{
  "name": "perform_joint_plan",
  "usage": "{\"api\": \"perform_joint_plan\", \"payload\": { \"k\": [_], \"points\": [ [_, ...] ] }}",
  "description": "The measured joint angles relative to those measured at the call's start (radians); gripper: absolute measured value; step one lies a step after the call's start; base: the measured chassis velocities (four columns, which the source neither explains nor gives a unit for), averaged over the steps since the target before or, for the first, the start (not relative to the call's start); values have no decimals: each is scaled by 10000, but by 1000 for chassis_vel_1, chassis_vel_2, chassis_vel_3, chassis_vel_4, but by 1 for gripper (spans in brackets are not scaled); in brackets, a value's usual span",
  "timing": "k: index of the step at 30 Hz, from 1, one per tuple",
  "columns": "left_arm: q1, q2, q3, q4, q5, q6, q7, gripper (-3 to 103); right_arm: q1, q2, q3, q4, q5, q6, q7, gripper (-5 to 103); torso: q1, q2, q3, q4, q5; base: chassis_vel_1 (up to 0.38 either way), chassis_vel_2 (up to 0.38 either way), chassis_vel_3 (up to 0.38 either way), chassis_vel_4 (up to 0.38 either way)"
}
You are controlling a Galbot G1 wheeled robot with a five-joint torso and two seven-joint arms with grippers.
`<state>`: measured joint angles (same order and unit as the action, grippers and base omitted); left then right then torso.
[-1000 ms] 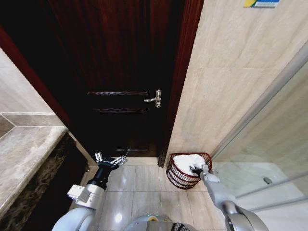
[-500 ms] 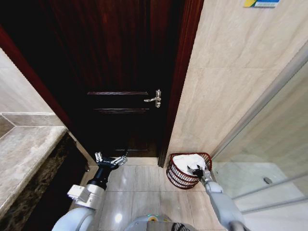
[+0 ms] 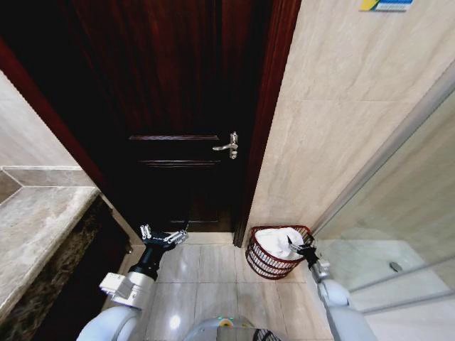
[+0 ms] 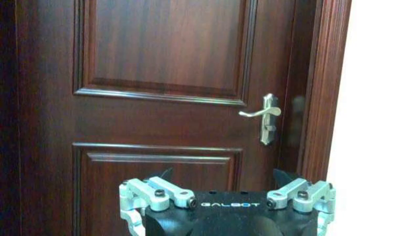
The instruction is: Discard the used towel into the hamper.
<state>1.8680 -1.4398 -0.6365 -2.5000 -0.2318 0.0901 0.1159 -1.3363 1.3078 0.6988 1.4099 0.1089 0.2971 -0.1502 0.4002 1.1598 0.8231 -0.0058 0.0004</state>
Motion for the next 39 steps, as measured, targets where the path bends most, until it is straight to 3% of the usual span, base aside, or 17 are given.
{"api": "perform_joint_plan", "payload": {
  "k": [5, 7, 10, 16, 29, 39],
  "points": [
    [0, 0, -1, 0, 0, 0, 0, 99, -1861, 509, 257, 3199, 813, -189, 847, 100, -1, 1, -1, 0, -8, 0, 0, 0, 0],
    [0, 0, 0, 1, 0, 0, 0, 99, -2033, 549, 276, 3462, 887, -214, 889, 100, 0, 1, -1, 1, -8, 0, 0, 0, 0],
    [0, 0, 0, 0, 0, 0, 0, 99, -3161, 817, 373, 5342, 1236, -425, 1098, 100, -1, 1, -1, 1, -11, 0, 0, 0, 0],
    [0, 0, -1, 0, 0, 0, 0, 99, -3989, 975, 511, 6143, 1244, -394, 1039, 100, -1, 1, 0, 0, -6, 0, 0, 0, 0],
    [0, 0, 0, 0, 0, 0, 0, 99, -4943, 1109, 547, 7674, 1847, -283, -280, 100, -1, 1, 0, 1, -6, 0, 0, 0, 0],
    [0, 0, 0, 0, 0, 0, 0, 99, -5424, 1382, 480, 9067, 1664, -119, -158, 100, 0, 1, 1, 1, -5, 0, 0, 0, 0]
  ]
}}
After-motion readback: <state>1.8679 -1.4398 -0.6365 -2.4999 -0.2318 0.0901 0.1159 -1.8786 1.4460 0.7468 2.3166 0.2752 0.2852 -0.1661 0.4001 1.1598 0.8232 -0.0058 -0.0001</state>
